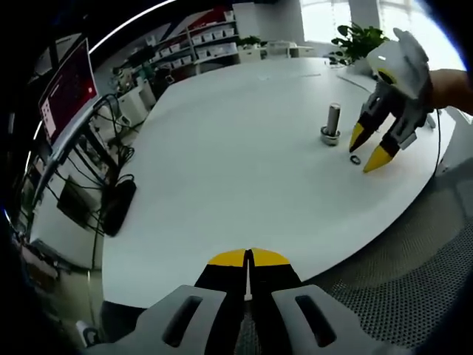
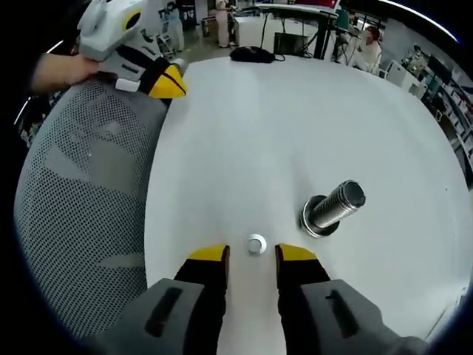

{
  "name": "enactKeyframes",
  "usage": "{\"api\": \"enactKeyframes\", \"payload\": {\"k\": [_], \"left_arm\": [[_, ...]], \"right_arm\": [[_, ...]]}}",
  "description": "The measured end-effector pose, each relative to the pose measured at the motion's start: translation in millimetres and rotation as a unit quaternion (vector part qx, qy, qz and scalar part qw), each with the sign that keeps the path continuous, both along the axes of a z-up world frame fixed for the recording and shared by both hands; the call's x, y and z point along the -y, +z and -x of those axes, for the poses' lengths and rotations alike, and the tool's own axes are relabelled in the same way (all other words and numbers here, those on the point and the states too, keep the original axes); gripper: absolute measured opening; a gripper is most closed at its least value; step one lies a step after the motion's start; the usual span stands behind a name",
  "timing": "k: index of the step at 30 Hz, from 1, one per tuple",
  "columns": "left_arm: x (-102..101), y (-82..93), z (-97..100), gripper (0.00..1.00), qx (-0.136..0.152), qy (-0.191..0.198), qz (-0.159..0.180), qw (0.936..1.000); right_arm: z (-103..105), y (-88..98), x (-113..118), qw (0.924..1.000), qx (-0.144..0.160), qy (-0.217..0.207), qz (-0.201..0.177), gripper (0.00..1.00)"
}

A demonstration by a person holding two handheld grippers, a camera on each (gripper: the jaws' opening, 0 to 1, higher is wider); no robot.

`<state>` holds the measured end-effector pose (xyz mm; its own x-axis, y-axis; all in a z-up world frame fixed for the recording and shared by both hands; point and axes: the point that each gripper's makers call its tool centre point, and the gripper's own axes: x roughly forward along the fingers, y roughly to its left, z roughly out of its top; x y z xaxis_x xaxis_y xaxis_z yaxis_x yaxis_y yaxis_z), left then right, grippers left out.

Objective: Place the washer onto the threaded stud by aligning its center hole with the stud, sliding it down to the base, and recovering from edge contact or off-axis alignment until the washer reaches the visible bottom stop.

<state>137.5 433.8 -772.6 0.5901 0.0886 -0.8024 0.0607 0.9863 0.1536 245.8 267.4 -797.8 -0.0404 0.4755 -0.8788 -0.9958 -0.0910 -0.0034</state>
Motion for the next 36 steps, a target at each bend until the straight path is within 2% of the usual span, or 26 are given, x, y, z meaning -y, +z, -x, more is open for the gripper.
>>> {"api": "enactKeyframes", "payload": {"k": [2, 4, 17, 22, 28, 30, 36], "left_arm": [[1.5, 4.9, -4.6, 0.0, 0.021, 0.006, 0.012, 0.9997], [0.4, 7.1, -5.1, 0.0, 0.028, 0.007, 0.01, 0.9995], [-1.7, 8.4, -6.4, 0.0, 0.034, 0.01, 0.006, 0.9994], [-1.9, 9.3, -6.8, 0.0, 0.036, 0.01, 0.005, 0.9993], [-1.8, 9.6, -7.2, 0.0, 0.038, 0.01, 0.005, 0.9992], [-1.6, 9.4, -7.0, 0.0, 0.037, 0.01, 0.005, 0.9993], [-1.8, 9.8, -7.3, 0.0, 0.04, 0.01, 0.005, 0.9992]], "right_arm": [[0.1, 0.0, -1.9, 1.0, -0.002, 0.0, -0.001, 0.26], [-0.1, -0.4, -3.1, 1.0, -0.001, 0.002, 0.0, 0.25], [0.7, -0.7, 0.3, 0.9999, 0.003, 0.014, 0.007, 0.15], [0.6, -0.8, 0.3, 0.9999, 0.005, 0.012, 0.001, 0.14], [0.9, -0.2, 1.5, 0.9999, 0.009, 0.007, -0.01, 0.14], [0.3, -0.3, 1.4, 0.9998, 0.006, -0.007, -0.015, 0.14], [-0.8, 0.9, 6.2, 0.9997, 0.005, -0.021, -0.013, 0.13]]}}
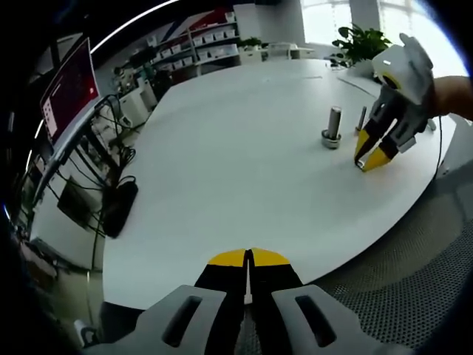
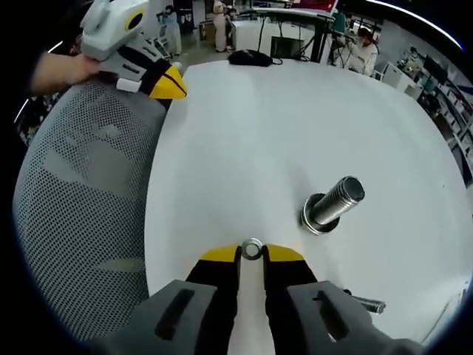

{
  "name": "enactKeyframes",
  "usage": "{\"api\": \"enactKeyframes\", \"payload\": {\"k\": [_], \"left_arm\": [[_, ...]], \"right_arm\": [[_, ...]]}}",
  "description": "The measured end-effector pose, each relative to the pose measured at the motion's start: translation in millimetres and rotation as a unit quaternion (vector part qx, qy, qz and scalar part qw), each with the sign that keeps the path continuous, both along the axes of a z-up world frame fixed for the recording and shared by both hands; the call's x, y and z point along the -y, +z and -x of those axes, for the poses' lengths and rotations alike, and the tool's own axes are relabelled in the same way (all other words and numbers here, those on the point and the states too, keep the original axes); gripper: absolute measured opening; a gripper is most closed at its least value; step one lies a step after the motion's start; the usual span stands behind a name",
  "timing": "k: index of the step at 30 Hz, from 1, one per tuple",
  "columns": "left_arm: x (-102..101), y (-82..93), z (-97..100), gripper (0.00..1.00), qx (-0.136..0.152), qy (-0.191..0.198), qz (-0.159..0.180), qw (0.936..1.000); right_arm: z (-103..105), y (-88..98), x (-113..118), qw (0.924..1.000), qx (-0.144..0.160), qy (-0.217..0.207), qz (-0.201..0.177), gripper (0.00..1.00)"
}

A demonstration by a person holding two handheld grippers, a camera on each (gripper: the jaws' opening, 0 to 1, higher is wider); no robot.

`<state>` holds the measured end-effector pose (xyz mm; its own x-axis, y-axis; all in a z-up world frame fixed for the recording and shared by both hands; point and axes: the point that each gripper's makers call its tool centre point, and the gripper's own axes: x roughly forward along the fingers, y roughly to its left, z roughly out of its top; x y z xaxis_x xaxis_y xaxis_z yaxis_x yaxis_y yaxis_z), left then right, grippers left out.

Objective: Place the washer onto the threaded stud by aligning its center hole with the stud, sliding it down to the base, and recovering from edge contact or off-axis alignment until the washer reaches the visible bottom stop.

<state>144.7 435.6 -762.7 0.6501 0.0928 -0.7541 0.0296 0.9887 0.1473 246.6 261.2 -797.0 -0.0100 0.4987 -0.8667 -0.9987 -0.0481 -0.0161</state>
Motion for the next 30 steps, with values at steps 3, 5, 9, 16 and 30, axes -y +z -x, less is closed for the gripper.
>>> {"api": "enactKeyframes", "payload": {"k": [3, 5, 9, 16, 30], "left_arm": [[0, 0.5, 0.1, 0.0, 0.001, 0.0, 0.0, 1.0], [0, 0.6, 0.1, 0.0, 0.001, 0.0, 0.0, 1.0], [0, 0.3, 0.2, 0.0, 0.0, 0.0, -0.001, 1.0], [0, 0.2, 0.5, 0.0, -0.002, 0.0, -0.001, 1.0], [-1, 0.1, 0.5, 0.0, -0.001, 0.002, -0.002, 1.0]], "right_arm": [[-2, 6.0, 1, 0.9999, -0.004, -0.013, -0.01, 0.13], [-2, 8.6, 2, 0.9997, -0.006, -0.018, -0.015, 0.13], [-6, 7.6, 8, 0.9997, -0.002, -0.022, -0.011, 0.13], [-11, 17.9, 19, 0.999, -0.005, -0.04, -0.021, 0.13], [-32, 42.0, 41, 0.9973, 0.0, -0.067, -0.031, 0.13]]}}
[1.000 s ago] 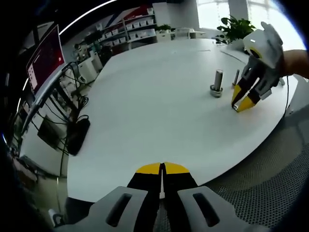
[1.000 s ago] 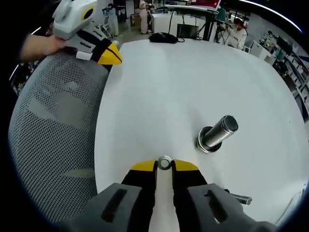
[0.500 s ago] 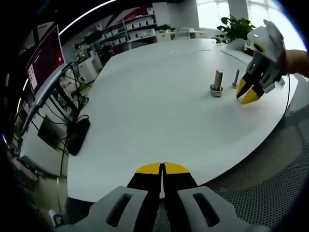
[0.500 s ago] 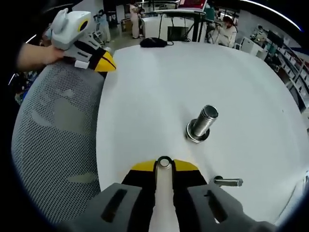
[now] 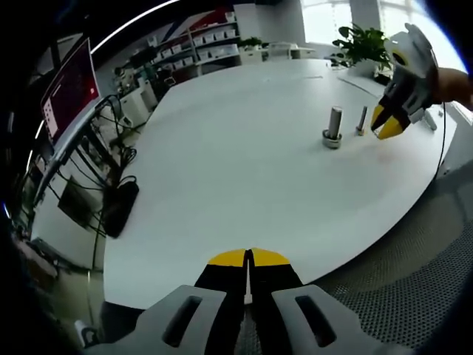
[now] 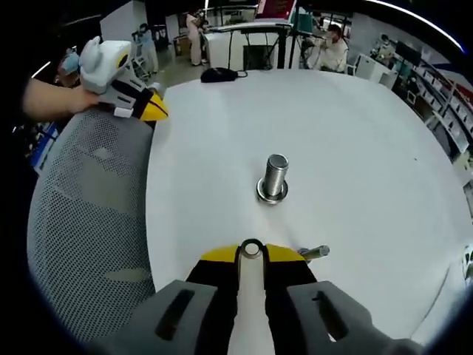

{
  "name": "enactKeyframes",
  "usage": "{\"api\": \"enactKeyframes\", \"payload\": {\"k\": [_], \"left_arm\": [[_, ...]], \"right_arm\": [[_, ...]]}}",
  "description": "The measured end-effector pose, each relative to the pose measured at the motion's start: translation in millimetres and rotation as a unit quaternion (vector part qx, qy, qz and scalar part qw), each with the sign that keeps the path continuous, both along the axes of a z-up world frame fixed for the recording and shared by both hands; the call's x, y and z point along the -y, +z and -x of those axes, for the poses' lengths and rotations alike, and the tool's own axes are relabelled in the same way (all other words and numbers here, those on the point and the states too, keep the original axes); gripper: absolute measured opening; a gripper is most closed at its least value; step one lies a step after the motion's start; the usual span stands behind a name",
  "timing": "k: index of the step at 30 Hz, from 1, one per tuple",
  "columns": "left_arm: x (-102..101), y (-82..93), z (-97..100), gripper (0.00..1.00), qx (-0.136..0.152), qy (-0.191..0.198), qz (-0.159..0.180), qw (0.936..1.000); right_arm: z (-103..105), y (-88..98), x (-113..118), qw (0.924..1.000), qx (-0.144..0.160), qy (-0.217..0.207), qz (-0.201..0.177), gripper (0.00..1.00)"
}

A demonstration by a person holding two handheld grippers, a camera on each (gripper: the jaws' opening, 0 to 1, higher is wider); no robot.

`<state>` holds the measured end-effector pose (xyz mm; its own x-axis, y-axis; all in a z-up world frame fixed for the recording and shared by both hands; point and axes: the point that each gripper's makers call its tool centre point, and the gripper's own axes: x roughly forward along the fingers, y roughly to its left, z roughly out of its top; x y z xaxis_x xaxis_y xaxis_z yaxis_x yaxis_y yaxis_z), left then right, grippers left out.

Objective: Place the washer onto the threaded stud by aligning its center hole with the stud, sliding it down to the base, and recovering from edge contact or off-axis alignment until the washer reaches the visible bottom stop.

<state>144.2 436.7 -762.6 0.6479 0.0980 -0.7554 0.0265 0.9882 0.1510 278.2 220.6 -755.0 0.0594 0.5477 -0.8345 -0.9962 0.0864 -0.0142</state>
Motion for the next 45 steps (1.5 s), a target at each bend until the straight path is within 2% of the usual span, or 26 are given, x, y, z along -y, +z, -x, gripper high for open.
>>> {"api": "enactKeyframes", "payload": {"k": [8, 19, 33, 45], "left_arm": [[1, 0.4, 0.1, 0.0, 0.001, 0.001, 0.001, 1.0], [0, 0.5, -0.1, 0.0, 0.002, 0.002, 0.0, 1.0], [0, 0.6, 0.0, 0.0, 0.001, 0.002, -0.001, 1.0], [0, 0.8, 0.1, 0.0, 0.002, 0.003, 0.0, 1.0]], "right_arm": [[-14, 12.1, 6, 0.9998, 0.013, -0.01, -0.007, 0.13], [-32, 17.8, 9, 0.999, 0.042, -0.012, 0.001, 0.13], [-46, 27.3, 10, 0.9983, 0.052, -0.024, -0.01, 0.13], [-52, 23.2, 12, 0.9984, 0.046, -0.032, -0.002, 0.13]]}}
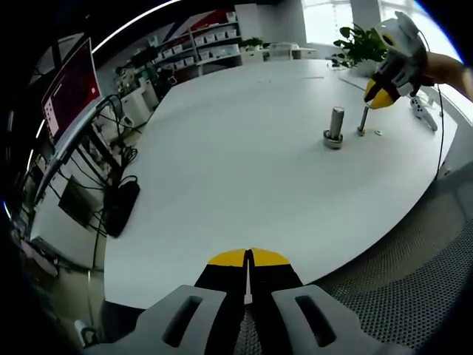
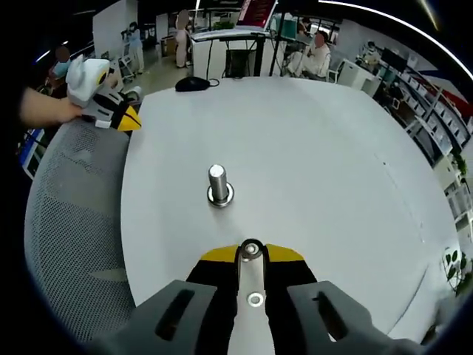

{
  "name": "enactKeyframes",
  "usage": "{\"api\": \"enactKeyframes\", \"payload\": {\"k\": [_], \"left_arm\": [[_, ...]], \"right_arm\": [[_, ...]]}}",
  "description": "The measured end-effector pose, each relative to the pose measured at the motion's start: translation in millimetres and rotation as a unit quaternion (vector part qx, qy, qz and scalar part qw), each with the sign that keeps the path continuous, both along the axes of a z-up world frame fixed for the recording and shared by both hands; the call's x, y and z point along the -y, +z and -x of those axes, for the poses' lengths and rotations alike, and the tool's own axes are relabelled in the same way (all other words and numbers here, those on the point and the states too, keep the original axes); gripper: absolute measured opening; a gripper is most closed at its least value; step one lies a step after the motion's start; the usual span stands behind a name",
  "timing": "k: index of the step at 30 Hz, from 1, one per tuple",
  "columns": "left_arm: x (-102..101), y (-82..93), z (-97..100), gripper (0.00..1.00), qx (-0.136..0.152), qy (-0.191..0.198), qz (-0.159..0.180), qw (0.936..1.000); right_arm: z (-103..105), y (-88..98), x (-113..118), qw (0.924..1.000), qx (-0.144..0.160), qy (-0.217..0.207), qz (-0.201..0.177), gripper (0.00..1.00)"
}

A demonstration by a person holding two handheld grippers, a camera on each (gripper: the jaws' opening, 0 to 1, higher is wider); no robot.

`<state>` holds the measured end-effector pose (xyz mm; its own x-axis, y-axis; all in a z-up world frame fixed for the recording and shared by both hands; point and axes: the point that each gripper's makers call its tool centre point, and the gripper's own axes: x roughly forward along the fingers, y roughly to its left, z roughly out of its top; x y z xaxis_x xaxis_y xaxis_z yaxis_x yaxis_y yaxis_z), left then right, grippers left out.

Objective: Place the washer onto the threaded stud by aligning its center hole with the stud, sliding it down to the base, and recovering from edge contact or off-axis alignment until the washer reaches the visible bottom stop.

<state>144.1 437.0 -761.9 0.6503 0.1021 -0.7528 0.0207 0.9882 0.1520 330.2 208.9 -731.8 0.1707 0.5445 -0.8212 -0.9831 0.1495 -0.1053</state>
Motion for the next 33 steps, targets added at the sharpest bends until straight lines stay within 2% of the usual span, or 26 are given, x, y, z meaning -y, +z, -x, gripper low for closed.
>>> {"api": "enactKeyframes", "payload": {"k": [15, 33], "left_arm": [[-0.2, 0.8, -0.4, 0.0, 0.002, 0.0, 0.0, 1.0], [-0.1, 1.1, -0.4, 0.0, 0.003, 0.0, 0.0, 1.0]], "right_arm": [[1.2, -8.2, -2.3, 0.9999, -0.008, 0.006, 0.013, 0.13], [-2.2, -5.9, -4.2, 0.9999, -0.007, 0.002, 0.015, 0.13]]}}
